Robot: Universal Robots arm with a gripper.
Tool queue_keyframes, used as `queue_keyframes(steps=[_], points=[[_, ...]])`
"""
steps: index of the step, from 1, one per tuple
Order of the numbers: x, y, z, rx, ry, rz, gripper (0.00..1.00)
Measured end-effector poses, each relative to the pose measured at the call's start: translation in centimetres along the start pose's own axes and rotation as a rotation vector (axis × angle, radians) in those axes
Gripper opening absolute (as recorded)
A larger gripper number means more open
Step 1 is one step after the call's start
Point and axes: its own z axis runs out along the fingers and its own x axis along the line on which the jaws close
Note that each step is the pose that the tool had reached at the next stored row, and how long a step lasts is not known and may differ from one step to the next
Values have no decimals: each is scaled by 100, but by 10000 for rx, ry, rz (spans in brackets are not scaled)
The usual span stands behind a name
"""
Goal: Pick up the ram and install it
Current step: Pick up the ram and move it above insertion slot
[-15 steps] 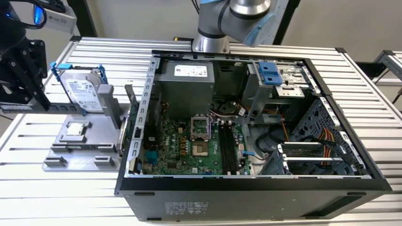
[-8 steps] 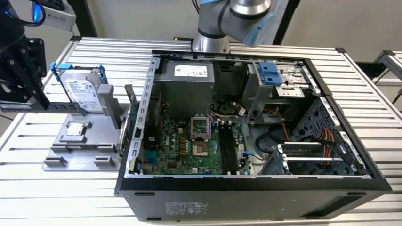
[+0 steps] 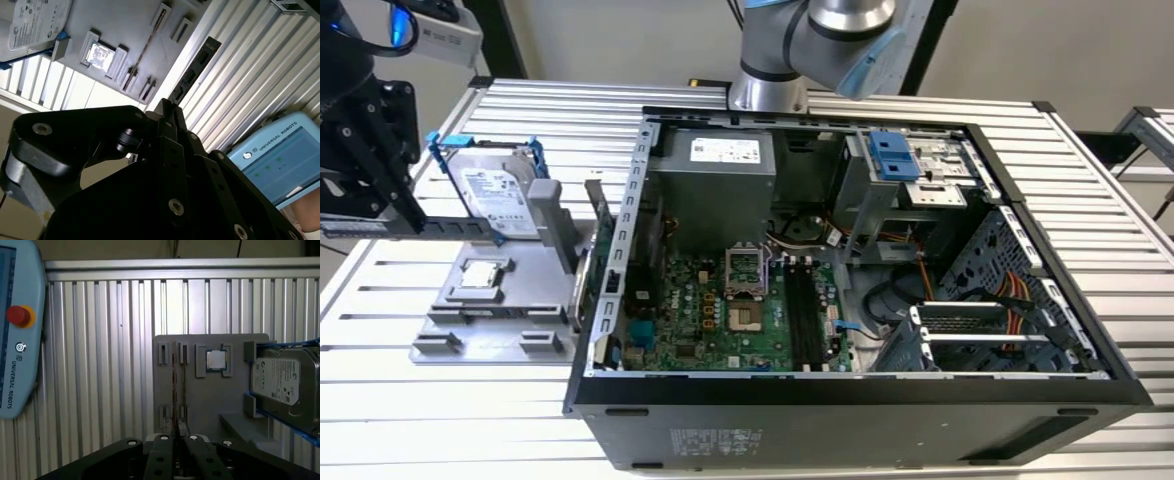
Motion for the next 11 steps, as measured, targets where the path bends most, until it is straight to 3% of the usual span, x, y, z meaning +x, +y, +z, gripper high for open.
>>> queue_keyframes(steps=[11], points=[[-4,-132,-1,0,-2,0,0]])
